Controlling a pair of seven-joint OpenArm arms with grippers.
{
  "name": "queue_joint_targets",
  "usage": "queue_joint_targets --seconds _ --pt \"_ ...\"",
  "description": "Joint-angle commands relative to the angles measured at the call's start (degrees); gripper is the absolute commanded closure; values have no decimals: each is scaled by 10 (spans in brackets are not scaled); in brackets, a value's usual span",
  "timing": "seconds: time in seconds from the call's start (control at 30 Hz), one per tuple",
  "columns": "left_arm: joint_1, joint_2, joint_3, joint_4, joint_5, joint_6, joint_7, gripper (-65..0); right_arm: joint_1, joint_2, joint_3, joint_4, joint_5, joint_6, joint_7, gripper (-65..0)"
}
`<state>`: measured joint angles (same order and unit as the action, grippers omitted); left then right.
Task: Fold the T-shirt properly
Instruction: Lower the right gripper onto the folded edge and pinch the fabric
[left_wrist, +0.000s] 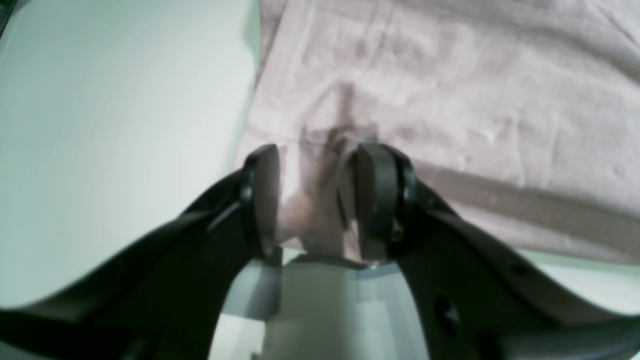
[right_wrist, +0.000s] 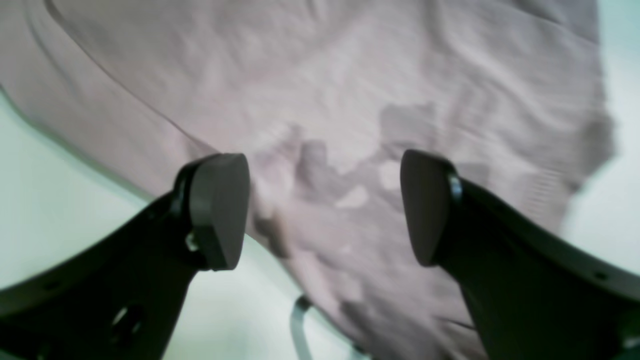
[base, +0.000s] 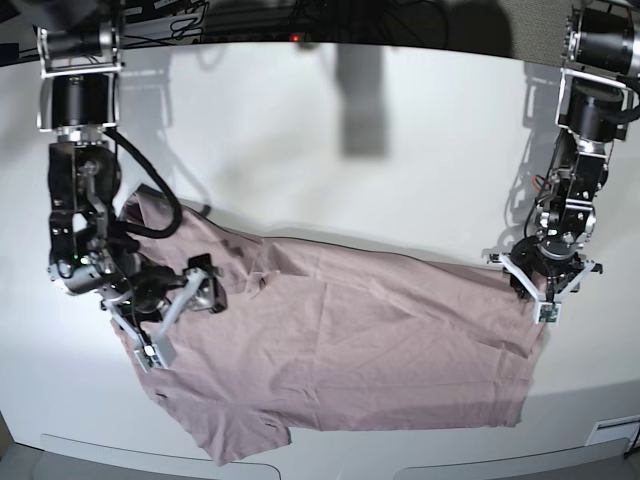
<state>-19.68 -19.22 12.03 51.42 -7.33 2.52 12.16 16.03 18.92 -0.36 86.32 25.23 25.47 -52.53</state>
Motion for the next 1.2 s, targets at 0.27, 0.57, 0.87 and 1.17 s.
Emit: queue_joint_targets --seconds 0.27,0.57,0.87,1.17 --pt "-14 -8 -3 7 3 -1 -13 -240 35 -97 3 -106 -114 -47 69 -444" --pt "-14 -8 -3 7 3 -2 -12 -240 70 -118 3 -120 -120 -45 49 -251" --pt "-14 -8 -3 7 3 -2 -11 -240 70 -118 3 -120 -120 -45 2 -305" --pt "-14 -8 -3 7 3 -3 -11 -240 70 -118 3 -120 -120 -55 -9 -402"
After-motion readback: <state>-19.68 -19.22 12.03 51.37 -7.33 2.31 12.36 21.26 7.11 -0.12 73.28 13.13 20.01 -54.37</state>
